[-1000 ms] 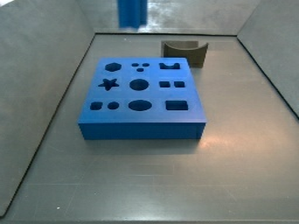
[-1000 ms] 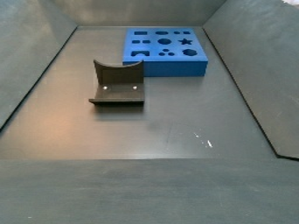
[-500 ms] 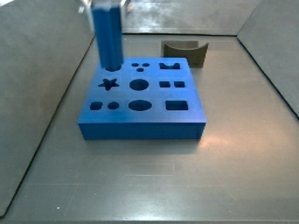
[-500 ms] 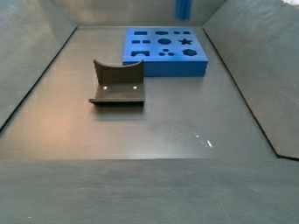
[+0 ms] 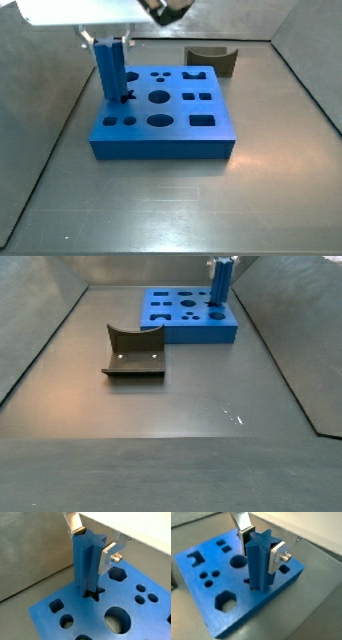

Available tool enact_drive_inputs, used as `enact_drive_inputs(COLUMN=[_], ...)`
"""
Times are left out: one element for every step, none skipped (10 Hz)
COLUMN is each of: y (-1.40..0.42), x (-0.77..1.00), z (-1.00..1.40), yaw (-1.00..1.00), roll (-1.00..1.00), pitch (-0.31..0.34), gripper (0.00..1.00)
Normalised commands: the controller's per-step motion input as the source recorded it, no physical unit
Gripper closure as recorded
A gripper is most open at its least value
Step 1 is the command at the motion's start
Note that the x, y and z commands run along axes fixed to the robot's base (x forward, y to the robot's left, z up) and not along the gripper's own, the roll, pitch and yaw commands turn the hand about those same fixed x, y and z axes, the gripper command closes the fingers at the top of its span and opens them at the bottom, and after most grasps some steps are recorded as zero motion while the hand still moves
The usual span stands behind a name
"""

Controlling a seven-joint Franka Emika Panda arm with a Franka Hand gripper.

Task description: Insert the star object.

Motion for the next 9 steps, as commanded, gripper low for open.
enact_drive_inputs(y=[0.04, 0.00, 0.00, 0.00, 0.00, 0.00, 0.00, 0.00, 0.01], x=[0.04, 0.12, 0.19, 0.27, 0.38, 0.38, 0.35, 0.38, 0.45], z=[-0.28, -0.26, -0.27, -0.35, -0.46, -0.50, -0.50, -0.57, -0.58], yaw=[0.00, -0.21, -0.50, -0.66, -0.61, -0.63, -0.66, -0.61, -0.50], roll=[-0.02, -0.08, -0.12, -0.11, -0.02, -0.01, -0.01, 0.00, 0.06], pitch=[0.003, 0.009, 0.014, 0.050, 0.093, 0.103, 0.104, 0.126, 0.149], gripper=[1.00, 1.00, 1.00, 1.00, 1.00, 1.00, 1.00, 1.00, 1.00])
